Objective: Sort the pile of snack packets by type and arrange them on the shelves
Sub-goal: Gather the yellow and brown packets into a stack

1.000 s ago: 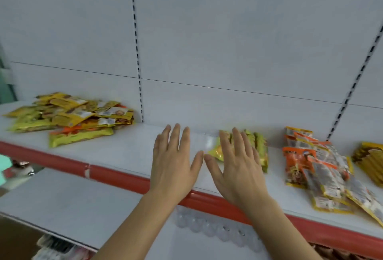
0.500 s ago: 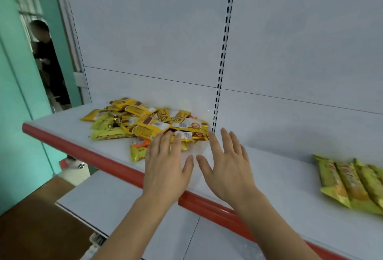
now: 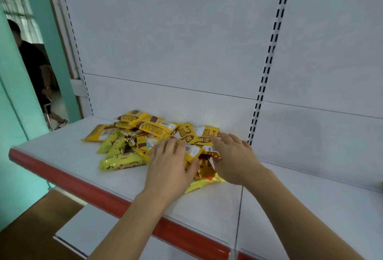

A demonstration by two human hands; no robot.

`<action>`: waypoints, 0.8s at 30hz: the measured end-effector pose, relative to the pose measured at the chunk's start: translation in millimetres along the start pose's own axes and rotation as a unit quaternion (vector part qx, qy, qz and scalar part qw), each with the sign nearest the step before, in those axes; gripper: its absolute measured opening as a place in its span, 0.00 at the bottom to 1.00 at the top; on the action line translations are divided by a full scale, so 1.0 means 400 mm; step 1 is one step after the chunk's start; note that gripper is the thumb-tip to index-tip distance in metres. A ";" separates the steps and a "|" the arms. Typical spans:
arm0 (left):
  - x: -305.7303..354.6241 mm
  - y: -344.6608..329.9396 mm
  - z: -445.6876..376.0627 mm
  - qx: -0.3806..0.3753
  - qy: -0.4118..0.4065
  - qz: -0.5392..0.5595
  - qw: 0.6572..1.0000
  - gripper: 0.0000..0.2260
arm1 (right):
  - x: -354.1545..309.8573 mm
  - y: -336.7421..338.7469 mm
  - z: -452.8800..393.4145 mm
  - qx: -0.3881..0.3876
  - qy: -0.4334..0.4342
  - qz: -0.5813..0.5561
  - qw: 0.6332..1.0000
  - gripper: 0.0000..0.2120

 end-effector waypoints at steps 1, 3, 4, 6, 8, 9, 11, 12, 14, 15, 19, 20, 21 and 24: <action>-0.007 -0.006 -0.009 -0.002 -0.015 0.011 1.000 0.31 | 0.003 0.000 -0.014 -0.006 -0.016 0.009 1.000 0.31; -0.022 -0.016 -0.027 -0.007 -0.040 0.030 0.999 0.30 | 0.002 0.003 -0.030 -0.003 -0.045 0.027 0.999 0.28; -0.027 -0.019 -0.035 -0.009 -0.052 0.036 0.998 0.30 | -0.002 0.005 -0.033 0.002 -0.058 0.037 0.998 0.26; -0.033 -0.023 -0.047 -0.026 -0.075 0.049 0.996 0.31 | -0.003 0.012 -0.032 0.025 -0.092 0.050 0.994 0.21; -0.039 -0.027 -0.057 -0.042 -0.094 0.067 0.992 0.33 | 0.010 0.031 -0.023 0.081 -0.138 0.070 0.985 0.16; -0.042 -0.028 -0.058 -0.044 -0.103 0.075 0.991 0.33 | 0.021 0.043 -0.011 0.121 -0.162 0.083 0.976 0.15; -0.047 -0.027 -0.058 -0.037 -0.119 0.091 0.988 0.33 | 0.048 0.076 0.033 0.217 -0.210 0.084 0.950 0.15; -0.047 -0.023 -0.062 -0.031 -0.121 0.105 0.987 0.33 | 0.062 0.100 0.061 0.274 -0.229 0.063 0.932 0.14; -0.038 -0.005 -0.074 -0.013 -0.122 0.149 0.981 0.34 | 0.065 0.151 0.114 0.384 -0.240 0.020 0.891 0.11; -0.023 0.014 -0.077 0.003 -0.126 0.182 0.975 0.34 | 0.046 0.170 0.132 0.426 -0.227 0.014 0.876 0.10; 0.061 0.078 -0.071 -0.042 -0.105 0.376 0.920 0.30 | -0.085 0.175 0.120 0.449 -0.106 -0.044 0.886 0.14; 0.068 0.081 -0.075 -0.069 -0.057 0.451 0.888 0.25 | -0.113 0.163 0.103 0.413 -0.066 -0.081 0.905 0.17; 0.062 0.073 -0.084 -0.083 0.006 0.519 0.851 0.20 | -0.135 0.151 0.090 0.373 -0.031 -0.123 0.919 0.18; 0.002 0.048 -0.121 -0.041 0.125 0.552 0.823 0.15 | -0.127 0.125 0.104 0.309 0.007 -0.198 0.930 0.19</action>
Point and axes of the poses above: each hand's wrist, its own z-axis away from the middle knuckle, its own y-axis out of the back of the hand, x = y × z, the point moved 7 cm from there along -z, towards the middle knuckle, and after that the axes turned 3 degrees about z, right-handed, at the moved point
